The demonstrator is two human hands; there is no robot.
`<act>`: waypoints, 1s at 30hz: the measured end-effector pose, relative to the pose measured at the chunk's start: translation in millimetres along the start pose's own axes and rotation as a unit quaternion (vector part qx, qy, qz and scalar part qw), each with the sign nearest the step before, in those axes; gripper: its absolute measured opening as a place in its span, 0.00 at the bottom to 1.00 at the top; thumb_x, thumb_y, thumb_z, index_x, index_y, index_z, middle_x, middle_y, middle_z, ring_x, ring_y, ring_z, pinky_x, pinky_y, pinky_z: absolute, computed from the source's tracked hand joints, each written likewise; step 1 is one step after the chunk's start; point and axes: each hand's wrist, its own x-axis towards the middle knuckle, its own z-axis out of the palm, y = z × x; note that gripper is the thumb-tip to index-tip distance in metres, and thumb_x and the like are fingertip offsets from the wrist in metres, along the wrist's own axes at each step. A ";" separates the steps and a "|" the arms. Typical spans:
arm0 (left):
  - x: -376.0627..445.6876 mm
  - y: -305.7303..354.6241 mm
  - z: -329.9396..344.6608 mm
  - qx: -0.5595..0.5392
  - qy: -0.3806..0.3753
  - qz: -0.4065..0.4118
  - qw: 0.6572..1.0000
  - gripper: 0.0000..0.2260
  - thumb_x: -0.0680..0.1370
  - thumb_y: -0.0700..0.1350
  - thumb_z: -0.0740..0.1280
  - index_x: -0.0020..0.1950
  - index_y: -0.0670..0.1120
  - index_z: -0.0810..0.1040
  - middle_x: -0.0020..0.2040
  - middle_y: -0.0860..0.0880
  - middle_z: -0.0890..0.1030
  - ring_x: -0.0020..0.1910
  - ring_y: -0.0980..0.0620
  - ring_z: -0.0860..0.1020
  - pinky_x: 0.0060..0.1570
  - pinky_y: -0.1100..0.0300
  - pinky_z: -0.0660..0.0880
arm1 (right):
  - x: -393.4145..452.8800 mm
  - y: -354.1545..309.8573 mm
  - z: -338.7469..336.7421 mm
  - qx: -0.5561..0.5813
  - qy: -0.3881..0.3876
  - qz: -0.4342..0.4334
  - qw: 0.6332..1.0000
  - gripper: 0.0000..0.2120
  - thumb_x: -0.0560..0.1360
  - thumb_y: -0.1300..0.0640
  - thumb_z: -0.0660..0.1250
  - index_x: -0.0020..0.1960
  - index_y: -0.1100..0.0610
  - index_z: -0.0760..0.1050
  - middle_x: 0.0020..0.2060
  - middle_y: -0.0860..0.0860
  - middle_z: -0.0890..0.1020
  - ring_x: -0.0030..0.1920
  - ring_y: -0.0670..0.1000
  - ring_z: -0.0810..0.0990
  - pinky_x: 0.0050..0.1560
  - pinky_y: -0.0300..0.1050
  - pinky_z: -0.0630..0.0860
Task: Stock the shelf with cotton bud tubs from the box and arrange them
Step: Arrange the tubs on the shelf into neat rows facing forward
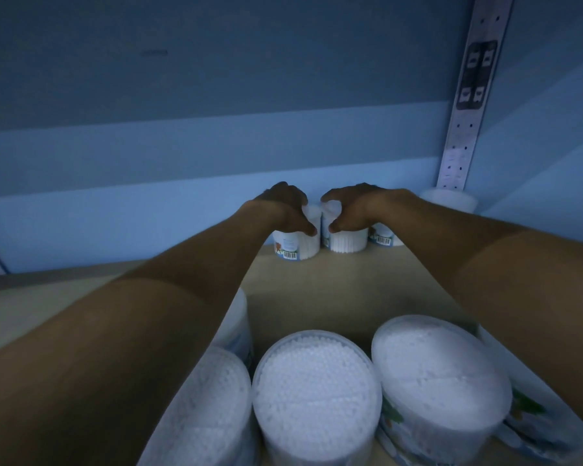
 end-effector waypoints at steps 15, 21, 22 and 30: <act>-29.3 11.1 -20.2 0.037 -0.060 0.005 0.997 0.34 0.73 0.62 0.71 0.76 0.51 0.67 0.75 0.49 0.65 0.73 0.48 0.66 0.67 0.55 0.67 | -35.4 -1.9 -12.0 0.033 -0.009 -0.013 0.999 0.32 0.78 0.48 0.69 0.78 0.44 0.59 0.76 0.51 0.64 0.71 0.56 0.69 0.60 0.46 0.75; -52.6 17.9 -27.4 0.001 -0.095 -0.012 0.995 0.37 0.67 0.60 0.77 0.72 0.51 0.72 0.68 0.49 0.72 0.60 0.46 0.77 0.54 0.52 0.81 | -63.1 -0.4 -9.5 0.037 -0.005 -0.026 0.999 0.32 0.75 0.47 0.71 0.76 0.42 0.64 0.76 0.49 0.65 0.70 0.55 0.70 0.65 0.48 0.73; -57.0 19.2 -29.1 -0.006 -0.101 -0.015 0.995 0.36 0.66 0.59 0.78 0.71 0.50 0.73 0.67 0.49 0.74 0.58 0.46 0.79 0.52 0.53 0.82 | -67.4 0.0 -9.3 0.042 -0.007 -0.027 0.999 0.32 0.74 0.46 0.72 0.75 0.42 0.65 0.75 0.48 0.66 0.69 0.55 0.71 0.63 0.48 0.74; -96.0 31.1 -42.8 -0.069 -0.178 -0.042 0.981 0.35 0.66 0.51 0.81 0.70 0.45 0.74 0.65 0.46 0.74 0.56 0.42 0.81 0.53 0.51 0.82 | -112.9 -3.2 -18.9 0.055 -0.031 -0.029 0.998 0.28 0.72 0.43 0.73 0.70 0.39 0.70 0.69 0.47 0.71 0.57 0.51 0.73 0.37 0.39 0.70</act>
